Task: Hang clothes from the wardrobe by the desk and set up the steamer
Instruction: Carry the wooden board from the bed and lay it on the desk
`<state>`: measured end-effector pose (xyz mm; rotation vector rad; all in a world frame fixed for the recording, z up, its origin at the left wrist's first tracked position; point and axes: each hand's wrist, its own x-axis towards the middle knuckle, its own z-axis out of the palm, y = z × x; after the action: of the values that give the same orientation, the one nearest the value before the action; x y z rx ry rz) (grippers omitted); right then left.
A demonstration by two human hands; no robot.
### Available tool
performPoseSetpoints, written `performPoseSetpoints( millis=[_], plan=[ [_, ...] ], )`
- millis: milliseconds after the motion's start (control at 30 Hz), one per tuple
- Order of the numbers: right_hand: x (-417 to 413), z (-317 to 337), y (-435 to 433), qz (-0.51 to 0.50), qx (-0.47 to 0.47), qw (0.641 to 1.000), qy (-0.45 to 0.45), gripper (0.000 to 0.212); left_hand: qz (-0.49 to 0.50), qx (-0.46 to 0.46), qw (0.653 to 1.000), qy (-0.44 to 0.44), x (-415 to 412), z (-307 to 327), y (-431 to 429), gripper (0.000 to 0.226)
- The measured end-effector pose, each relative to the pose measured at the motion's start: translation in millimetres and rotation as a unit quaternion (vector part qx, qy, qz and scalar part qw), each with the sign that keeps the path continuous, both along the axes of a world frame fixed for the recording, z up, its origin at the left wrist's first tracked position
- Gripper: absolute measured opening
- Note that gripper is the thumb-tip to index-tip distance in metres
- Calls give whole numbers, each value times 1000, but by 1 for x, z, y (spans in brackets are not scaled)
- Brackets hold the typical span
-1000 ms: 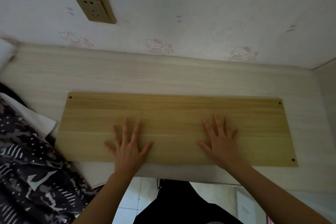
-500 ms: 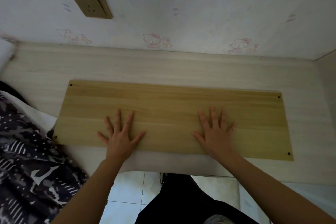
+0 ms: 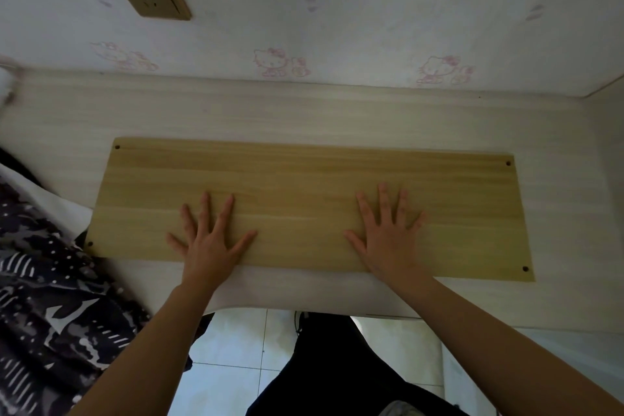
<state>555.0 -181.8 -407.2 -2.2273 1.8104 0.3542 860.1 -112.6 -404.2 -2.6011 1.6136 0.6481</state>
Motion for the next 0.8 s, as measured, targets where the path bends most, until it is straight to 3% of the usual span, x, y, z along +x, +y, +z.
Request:
performPoseSetpoints(
  millis=[433, 600, 800],
  plan=[
    [16, 27, 20, -30, 73, 997, -24, 70, -3, 32, 999, -23, -22, 14, 8, 71],
    [25, 36, 76, -46, 65, 996, -44, 67, -70, 6, 995, -64, -33, 20, 44, 62],
    [36, 38, 157, -80, 70, 993, -59, 65, -176, -40, 982, -50, -28, 19, 97, 50]
  ],
)
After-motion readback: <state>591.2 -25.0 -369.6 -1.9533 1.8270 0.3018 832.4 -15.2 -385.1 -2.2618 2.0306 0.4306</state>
